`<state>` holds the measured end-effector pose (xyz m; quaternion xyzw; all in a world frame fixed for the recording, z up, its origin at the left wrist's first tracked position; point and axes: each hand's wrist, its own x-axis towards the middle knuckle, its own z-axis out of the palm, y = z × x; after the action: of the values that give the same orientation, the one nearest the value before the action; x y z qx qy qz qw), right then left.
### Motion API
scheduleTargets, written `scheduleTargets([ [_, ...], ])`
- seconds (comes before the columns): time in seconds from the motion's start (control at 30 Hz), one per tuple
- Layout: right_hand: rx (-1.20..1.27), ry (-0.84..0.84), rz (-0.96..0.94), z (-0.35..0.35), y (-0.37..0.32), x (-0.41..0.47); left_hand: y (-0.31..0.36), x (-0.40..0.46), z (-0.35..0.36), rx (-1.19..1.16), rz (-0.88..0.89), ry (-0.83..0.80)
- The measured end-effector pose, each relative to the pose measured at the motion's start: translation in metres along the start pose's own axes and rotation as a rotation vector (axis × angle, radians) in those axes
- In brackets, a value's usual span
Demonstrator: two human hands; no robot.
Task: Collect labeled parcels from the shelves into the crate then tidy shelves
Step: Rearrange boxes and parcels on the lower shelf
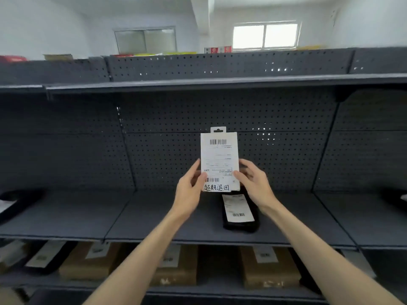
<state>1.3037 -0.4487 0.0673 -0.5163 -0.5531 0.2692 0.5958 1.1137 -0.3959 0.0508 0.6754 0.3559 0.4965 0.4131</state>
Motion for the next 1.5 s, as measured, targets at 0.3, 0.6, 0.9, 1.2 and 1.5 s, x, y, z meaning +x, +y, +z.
scheduleTargets([
  [0.3,-0.022,-0.004,-0.054,-0.007,-0.011,0.035,0.027,0.031,0.004,0.044,0.096,-0.024],
  [0.6,-0.216,-0.051,0.006,-0.004,-0.004,0.057,0.015,0.039,0.003,-0.057,0.019,0.058],
  [0.9,-0.891,-0.010,0.113,-0.049,-0.004,0.073,0.009,0.068,0.020,-0.155,-0.030,-0.013],
  [1.2,-1.365,0.130,0.435,-0.170,-0.011,0.024,0.026,0.083,0.109,-0.299,0.004,-0.315],
  [1.5,-1.529,0.357,0.792,-0.261,-0.073,-0.105,0.059,0.045,0.242,-0.426,-0.013,-0.709],
])
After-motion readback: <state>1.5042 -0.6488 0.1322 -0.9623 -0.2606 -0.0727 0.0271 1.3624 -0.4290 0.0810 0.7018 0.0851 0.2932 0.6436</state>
